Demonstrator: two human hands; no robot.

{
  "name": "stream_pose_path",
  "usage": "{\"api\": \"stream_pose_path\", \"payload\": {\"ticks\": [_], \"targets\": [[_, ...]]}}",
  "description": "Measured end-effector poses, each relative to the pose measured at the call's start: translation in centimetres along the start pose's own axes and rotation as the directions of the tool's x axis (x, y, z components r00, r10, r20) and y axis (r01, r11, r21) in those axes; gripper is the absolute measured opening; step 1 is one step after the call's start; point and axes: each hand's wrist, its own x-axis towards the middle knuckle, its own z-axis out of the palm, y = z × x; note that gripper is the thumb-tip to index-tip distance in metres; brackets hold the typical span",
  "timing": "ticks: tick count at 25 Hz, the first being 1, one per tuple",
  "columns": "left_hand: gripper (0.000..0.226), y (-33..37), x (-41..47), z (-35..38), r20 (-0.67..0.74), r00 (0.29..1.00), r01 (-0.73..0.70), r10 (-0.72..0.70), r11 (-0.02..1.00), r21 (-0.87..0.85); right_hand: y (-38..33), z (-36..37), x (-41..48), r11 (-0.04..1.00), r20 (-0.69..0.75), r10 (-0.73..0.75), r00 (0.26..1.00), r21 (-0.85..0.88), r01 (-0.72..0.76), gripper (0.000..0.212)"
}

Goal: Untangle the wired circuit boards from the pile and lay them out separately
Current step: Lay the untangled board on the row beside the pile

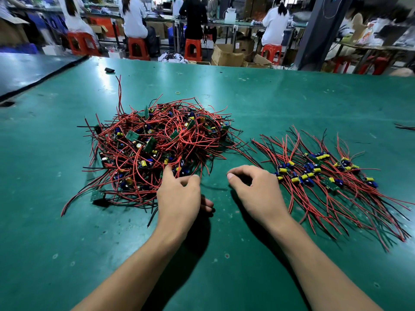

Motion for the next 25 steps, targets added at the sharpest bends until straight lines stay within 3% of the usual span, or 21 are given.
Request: {"api": "stream_pose_path", "payload": {"ticks": [4,7,11,14,18,25], "targets": [[0.027,0.0,0.3,-0.3,0.042,0.998,0.056,-0.054,0.997,-0.045,-0.2,0.3,-0.2,1.0,0.044,-0.011,0.999,-0.01,0.011,0.011],[0.036,-0.1,0.6,-0.6,0.064,0.996,0.07,-0.068,0.997,-0.031,-0.1,0.2,-0.2,1.0,0.056,-0.011,0.998,-0.013,0.011,0.01],[0.009,0.1,0.8,-0.7,0.135,0.981,0.146,-0.136,0.987,-0.066,-0.2,0.1,-0.2,1.0,0.061,-0.011,0.998,-0.014,0.012,0.011],[0.01,0.2,0.8,-0.5,0.242,0.949,0.228,-0.2,0.969,-0.093,-0.5,0.1,-0.3,0.999,0.082,-0.025,0.996,0.047,0.021,0.014],[0.011,0.3,0.6,-0.4,0.276,0.934,0.265,-0.227,0.959,-0.106,-1.1,0.4,-0.5,0.994,0.183,-0.035,0.983,0.108,0.015,0.024],[0.019,0.7,0.7,-0.6,0.401,0.873,0.317,-0.278,0.948,-0.033,-1.0,0.4,-0.5,0.982,0.336,-0.047,0.941,-0.157,0.105,0.029]]}}
